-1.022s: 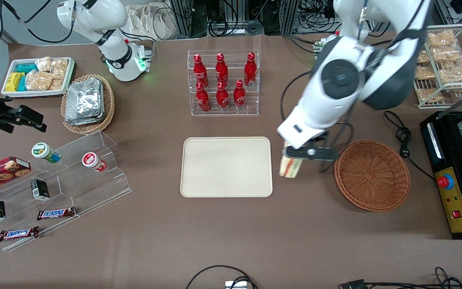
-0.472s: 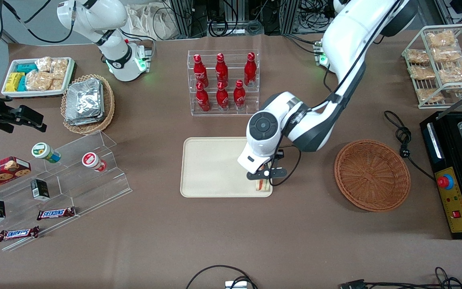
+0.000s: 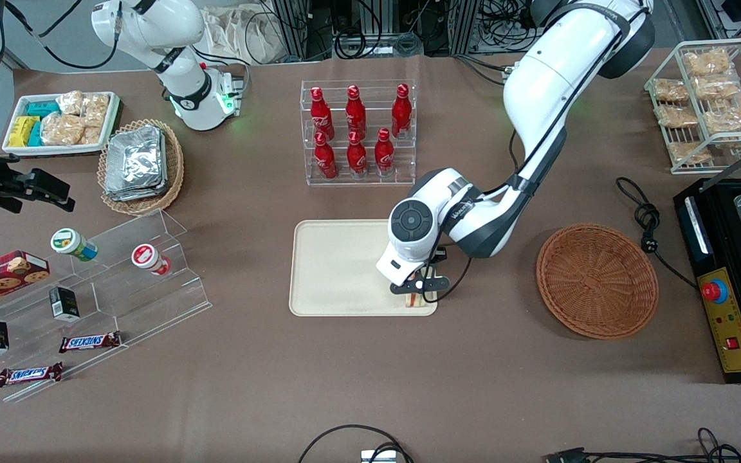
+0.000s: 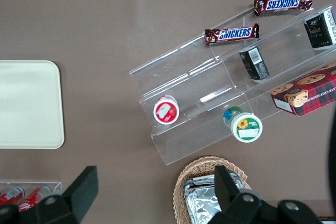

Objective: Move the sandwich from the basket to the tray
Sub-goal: 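Lower the sandwich onto the tray and open the left gripper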

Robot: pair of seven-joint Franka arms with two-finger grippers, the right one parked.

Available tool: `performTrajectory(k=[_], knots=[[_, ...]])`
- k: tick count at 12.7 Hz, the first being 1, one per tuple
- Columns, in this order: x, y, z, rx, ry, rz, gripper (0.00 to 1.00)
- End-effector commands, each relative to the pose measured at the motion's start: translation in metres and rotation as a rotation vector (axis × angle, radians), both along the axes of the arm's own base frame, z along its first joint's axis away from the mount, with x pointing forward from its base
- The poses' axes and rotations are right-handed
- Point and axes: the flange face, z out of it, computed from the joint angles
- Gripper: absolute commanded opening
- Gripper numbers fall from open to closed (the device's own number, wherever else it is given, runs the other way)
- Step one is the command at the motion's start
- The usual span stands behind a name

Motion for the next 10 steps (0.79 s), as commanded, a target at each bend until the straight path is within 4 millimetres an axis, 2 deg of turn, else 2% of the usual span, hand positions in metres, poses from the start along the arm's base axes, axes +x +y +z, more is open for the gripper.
performTrajectory(k=[1, 2, 3, 5, 7, 9, 10], knots=[[0.0, -0.006, -0.003, 0.01, -0.016, 0.005, 0.41], [0.001, -0.006, -0.004, 0.011, -0.026, -0.004, 0.87], [0.002, -0.007, -0.005, 0.003, -0.057, -0.017, 1.0], [0.0, -0.008, -0.007, 0.002, -0.065, -0.022, 1.0], [-0.003, -0.014, 0.001, -0.005, -0.072, -0.026, 1.0], [-0.001, -0.013, 0.015, -0.015, -0.087, -0.026, 1.0], [0.0, -0.012, 0.028, -0.022, -0.101, -0.021, 1.0]])
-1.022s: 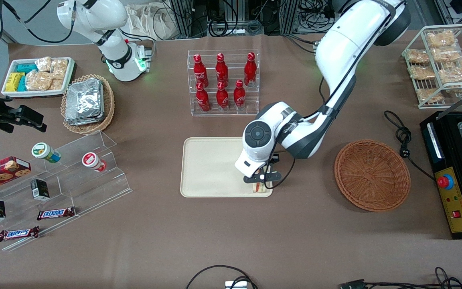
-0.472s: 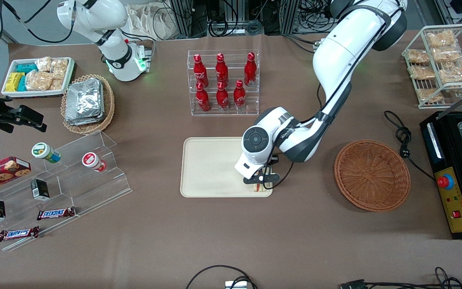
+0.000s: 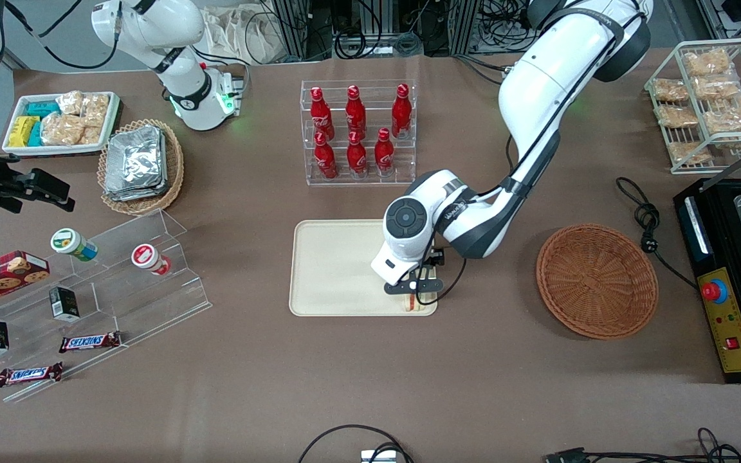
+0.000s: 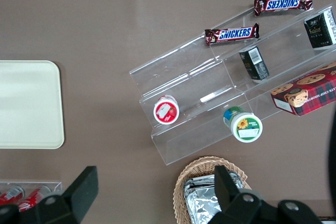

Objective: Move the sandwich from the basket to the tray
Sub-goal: 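Lower the sandwich onto the tray and open the left gripper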

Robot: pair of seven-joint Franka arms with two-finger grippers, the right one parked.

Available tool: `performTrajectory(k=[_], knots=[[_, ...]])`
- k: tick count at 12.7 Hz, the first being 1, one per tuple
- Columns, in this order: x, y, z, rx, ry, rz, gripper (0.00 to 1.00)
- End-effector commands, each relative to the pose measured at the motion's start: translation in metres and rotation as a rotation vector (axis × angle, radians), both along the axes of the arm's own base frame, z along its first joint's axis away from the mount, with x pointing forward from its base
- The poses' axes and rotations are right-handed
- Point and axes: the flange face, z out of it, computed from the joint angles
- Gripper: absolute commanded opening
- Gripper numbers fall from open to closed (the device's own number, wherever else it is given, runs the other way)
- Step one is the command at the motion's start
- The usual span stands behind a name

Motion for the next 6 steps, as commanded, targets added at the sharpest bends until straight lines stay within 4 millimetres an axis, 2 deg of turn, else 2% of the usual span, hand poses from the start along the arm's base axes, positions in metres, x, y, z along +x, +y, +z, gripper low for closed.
performTrajectory(k=[1, 3, 4, 6], knots=[[0.002, 0.004, 0.043, -0.005, -0.063, 0.011, 1.0], [0.0, 0.027, 0.084, -0.017, -0.101, 0.034, 1.0], [0.002, 0.046, 0.109, -0.02, -0.129, 0.061, 1.0], [0.005, 0.087, 0.173, -0.058, -0.162, 0.066, 1.0]])
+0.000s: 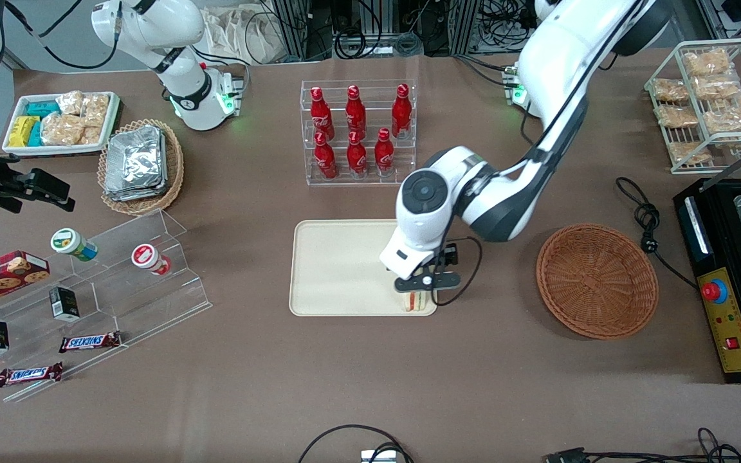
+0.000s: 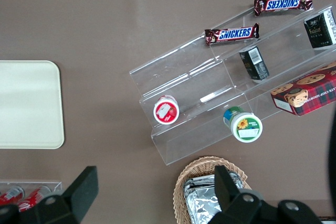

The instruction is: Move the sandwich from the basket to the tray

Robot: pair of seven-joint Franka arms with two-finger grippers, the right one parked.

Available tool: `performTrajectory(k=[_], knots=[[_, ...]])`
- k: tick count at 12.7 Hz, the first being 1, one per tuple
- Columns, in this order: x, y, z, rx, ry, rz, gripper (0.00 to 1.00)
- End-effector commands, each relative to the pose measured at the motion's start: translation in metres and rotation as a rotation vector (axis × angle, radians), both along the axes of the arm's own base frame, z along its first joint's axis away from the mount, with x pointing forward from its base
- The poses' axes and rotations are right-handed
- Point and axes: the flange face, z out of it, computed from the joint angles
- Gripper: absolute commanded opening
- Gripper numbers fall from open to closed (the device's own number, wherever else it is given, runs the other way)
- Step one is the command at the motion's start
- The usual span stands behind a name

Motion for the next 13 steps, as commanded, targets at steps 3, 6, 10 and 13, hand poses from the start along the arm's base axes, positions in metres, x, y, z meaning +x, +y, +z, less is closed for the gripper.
performTrajectory(k=[3, 6, 10, 13], knots=[[-0.001, 0.167, 0.155, -0.123, 0.026, 0.052, 1.0], [-0.005, 0.279, 0.198, -0.068, 0.065, -0.019, 1.0], [-0.029, 0.362, 0.221, -0.012, 0.069, 0.014, 1.0], [-0.039, 0.377, 0.229, 0.033, 0.084, -0.002, 1.0]])
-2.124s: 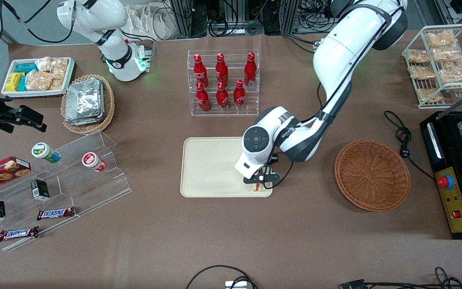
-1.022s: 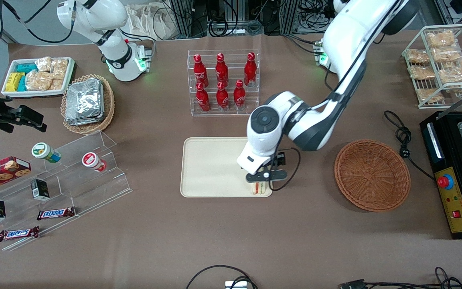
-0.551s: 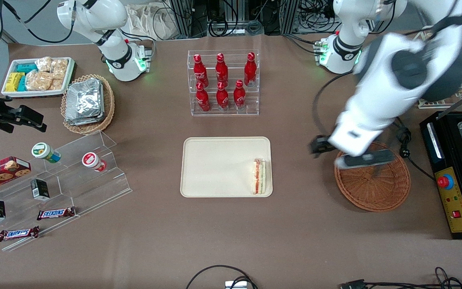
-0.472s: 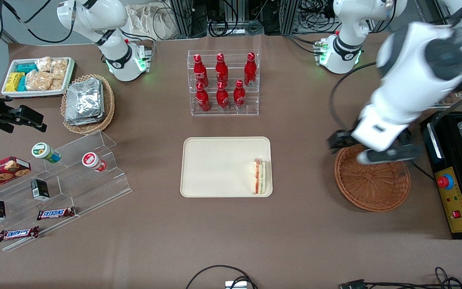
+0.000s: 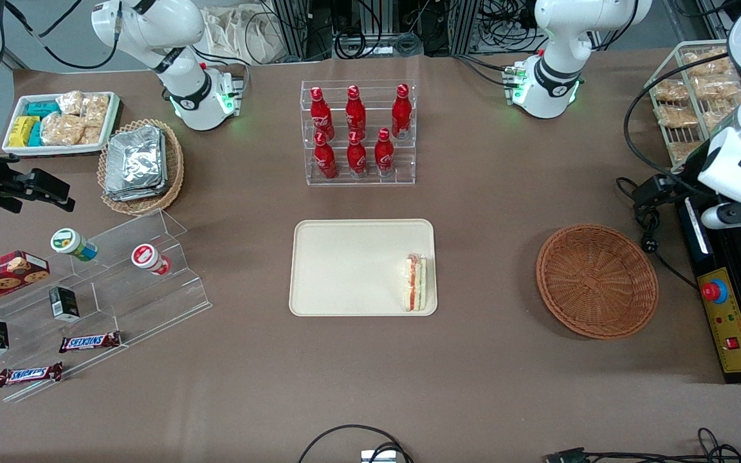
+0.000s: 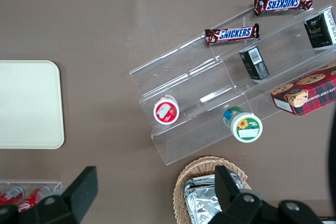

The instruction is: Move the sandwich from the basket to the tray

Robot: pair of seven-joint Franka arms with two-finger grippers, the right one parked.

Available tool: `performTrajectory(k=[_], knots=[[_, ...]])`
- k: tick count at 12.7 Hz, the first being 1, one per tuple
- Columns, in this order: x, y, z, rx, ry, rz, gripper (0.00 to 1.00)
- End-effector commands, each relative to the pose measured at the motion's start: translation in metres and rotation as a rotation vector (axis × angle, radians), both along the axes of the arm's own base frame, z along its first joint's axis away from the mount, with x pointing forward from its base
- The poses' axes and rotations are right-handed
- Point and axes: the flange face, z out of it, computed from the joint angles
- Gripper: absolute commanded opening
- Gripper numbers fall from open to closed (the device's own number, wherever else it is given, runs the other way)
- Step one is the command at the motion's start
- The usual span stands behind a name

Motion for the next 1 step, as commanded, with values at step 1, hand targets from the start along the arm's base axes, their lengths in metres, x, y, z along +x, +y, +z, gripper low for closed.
performTrajectory(k=[1], knots=[[-0.0148, 0.0052, 0.005, 0.024, 0.015, -0.019, 1.0]])
